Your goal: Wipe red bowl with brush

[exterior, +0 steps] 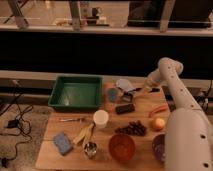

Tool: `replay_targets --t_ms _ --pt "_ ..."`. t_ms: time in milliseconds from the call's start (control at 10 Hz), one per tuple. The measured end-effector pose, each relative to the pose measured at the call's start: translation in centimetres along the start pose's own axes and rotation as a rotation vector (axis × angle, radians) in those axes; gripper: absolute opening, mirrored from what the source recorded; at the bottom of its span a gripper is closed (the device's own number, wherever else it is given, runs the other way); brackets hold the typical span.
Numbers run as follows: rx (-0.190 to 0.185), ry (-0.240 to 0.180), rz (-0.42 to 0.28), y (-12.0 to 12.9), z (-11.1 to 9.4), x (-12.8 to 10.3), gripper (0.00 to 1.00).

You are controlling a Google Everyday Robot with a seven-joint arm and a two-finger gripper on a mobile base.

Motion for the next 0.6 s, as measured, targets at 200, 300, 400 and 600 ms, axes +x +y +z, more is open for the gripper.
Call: replay_targets --t_ms 200,300,400,600 --pt "0.012 -0.022 -0.008 0.0 -0.8 -0.8 0.10" --pt "0.020 -0.033 -0.014 0.0 -1.3 -1.2 0.10" --pt "0.030 -0.045 -0.020 -0.1 -2.1 -1.5 0.10" --pt "0.051 -0.069 -0.030 -0.3 -3.6 -2.1 0.10"
